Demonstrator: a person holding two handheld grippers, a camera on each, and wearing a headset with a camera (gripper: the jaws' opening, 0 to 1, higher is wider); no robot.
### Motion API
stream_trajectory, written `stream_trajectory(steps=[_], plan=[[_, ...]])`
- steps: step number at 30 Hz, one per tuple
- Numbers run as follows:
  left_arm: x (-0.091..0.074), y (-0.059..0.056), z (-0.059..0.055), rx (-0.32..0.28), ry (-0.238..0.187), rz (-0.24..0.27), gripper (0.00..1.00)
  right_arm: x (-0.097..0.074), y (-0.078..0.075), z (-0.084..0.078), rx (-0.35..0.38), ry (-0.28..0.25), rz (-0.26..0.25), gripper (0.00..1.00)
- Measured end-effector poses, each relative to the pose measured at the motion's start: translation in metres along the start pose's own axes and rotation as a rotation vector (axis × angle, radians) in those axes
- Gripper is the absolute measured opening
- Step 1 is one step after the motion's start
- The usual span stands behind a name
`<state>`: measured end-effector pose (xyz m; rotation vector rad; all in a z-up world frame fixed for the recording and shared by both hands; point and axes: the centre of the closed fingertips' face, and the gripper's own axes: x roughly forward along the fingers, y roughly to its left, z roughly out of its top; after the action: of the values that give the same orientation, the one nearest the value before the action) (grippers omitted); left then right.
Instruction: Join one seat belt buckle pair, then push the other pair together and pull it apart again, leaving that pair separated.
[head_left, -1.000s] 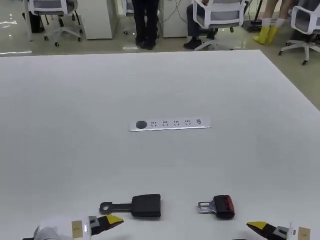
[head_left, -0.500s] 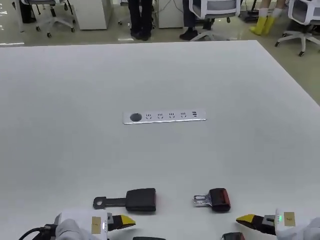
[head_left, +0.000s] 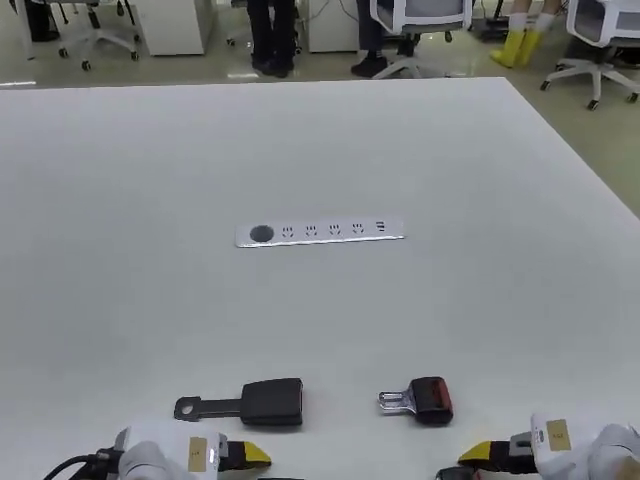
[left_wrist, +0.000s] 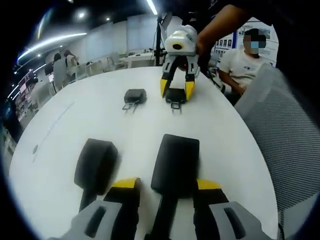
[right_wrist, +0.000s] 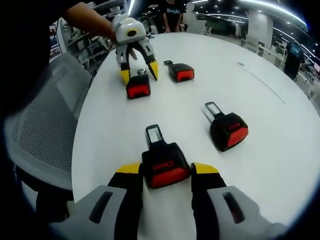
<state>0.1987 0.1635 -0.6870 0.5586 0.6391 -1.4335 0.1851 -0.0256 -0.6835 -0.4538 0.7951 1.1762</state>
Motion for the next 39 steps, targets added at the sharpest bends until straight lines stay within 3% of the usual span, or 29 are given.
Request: stream_trajectory(steps=[6,15,28,39], plan=[[0.002,-0.008,0.001,0.015,0.007,-0.015,0.34,0.0,0.001,0.0,-0.016,0.018,0.008,0.36],[0.0,-0.006,-0.001,-0.025,-0.004,0.003,0.33,0.002,0.002,0.0,0.035,0.028,0.009,0.35],[0.001,-0.006,0.0,-0.03,0.029,0.005,0.33,0.006,-0.001,-0.001,0.036,0.03,-0.008,0.35],[0.002,-0.003,-0.002,-0.037,0.043,0.013,0.33,0.029,0.006,0.026,0.017,0.0,-0.008,0.35]])
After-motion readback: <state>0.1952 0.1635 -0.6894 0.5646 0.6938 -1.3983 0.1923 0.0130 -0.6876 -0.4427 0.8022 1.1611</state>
